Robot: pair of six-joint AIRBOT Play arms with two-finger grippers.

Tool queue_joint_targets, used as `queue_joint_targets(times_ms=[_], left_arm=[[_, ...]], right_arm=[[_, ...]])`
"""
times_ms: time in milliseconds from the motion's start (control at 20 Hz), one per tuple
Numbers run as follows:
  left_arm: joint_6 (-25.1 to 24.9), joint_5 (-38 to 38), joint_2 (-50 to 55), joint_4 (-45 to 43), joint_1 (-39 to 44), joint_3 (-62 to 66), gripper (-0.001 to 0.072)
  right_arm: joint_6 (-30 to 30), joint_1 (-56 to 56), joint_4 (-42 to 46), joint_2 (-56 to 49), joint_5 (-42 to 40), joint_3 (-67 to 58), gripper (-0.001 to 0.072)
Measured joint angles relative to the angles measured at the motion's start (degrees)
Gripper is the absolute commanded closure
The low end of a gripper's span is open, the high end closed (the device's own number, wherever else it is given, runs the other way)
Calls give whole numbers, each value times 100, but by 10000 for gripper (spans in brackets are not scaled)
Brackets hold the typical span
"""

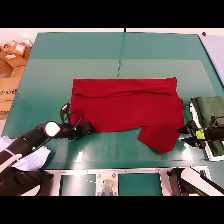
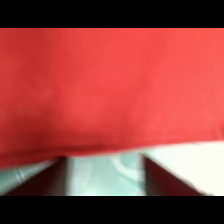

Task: Fold the shirts.

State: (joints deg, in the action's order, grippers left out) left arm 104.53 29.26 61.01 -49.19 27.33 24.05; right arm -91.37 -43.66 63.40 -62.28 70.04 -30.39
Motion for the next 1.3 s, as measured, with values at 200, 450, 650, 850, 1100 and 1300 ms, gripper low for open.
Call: queue_joint_targets(times_ms=[200,450,650,850,1100,1300], left_arm=[[103,-660,103,-214,-313,-59,299],[-35,-737,144,-461,-896,-66,680],[-389,-612,146,-494,-1047,-31,680],[-590,-557,149,-538,-1099,-11,680],[-693,-472,146,-557,-1121,2,680],[-769,-310,153,-586,-1121,109,680]], right_arm=[[11,269,-103,4,-11,39,216],[15,599,-136,4,90,50,216],[15,684,-129,4,280,50,216],[15,706,-37,4,461,138,216],[-116,710,72,11,511,529,217],[238,715,-446,15,-118,813,688]])
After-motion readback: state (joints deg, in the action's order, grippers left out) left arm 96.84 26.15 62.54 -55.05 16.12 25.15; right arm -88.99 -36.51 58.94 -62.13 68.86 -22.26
